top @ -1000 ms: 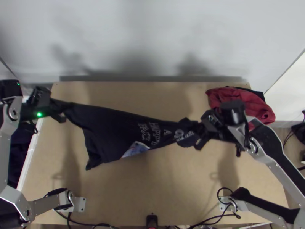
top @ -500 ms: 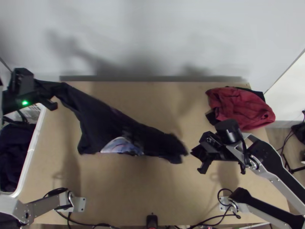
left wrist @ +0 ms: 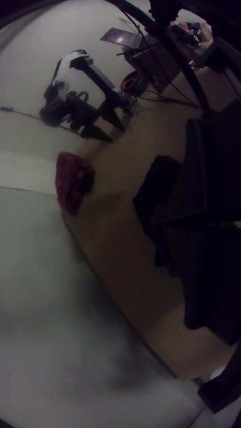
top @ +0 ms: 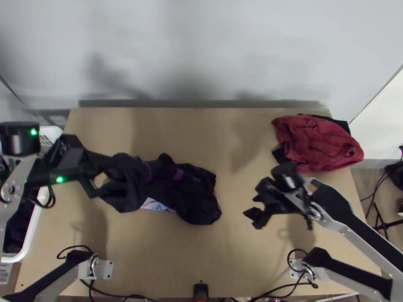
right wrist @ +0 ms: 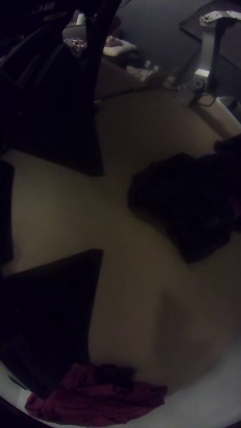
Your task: Fold the t-shirt
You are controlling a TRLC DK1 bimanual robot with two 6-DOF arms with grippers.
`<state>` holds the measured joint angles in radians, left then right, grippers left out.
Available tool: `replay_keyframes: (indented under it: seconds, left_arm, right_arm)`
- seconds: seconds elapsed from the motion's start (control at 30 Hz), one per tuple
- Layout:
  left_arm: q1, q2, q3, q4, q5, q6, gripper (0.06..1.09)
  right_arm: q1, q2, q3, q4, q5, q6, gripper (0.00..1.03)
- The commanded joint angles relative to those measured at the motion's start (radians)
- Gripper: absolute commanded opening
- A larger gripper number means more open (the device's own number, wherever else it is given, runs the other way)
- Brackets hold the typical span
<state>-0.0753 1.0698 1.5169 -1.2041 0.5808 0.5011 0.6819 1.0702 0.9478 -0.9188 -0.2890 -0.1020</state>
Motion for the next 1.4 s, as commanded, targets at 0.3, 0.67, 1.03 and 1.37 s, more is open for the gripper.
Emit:
replay_keyframes:
  seconds: [0.3,0.67,1.03,1.37]
  left_arm:
    - [-0.012,-0.096,-0.072,-0.012,-0.059,0.016,0.1]
    - [0.091,-0.128,-0.164,0.009,-0.059,0.117,0.1]
    - [0.081,-0.143,-0.187,0.026,-0.058,0.126,0.1]
    - [0.092,-0.145,-0.208,0.038,-0.058,0.146,0.09]
  right_arm:
    - [0.226,0.533,0.315,0.161,0.027,0.044,0.77]
    - [0.289,0.755,0.537,0.17,0.071,0.036,0.72]
    - [0.266,0.83,0.625,0.172,0.123,-0.031,0.68]
    - [0.277,0.881,0.588,0.193,0.148,-0.039,0.44]
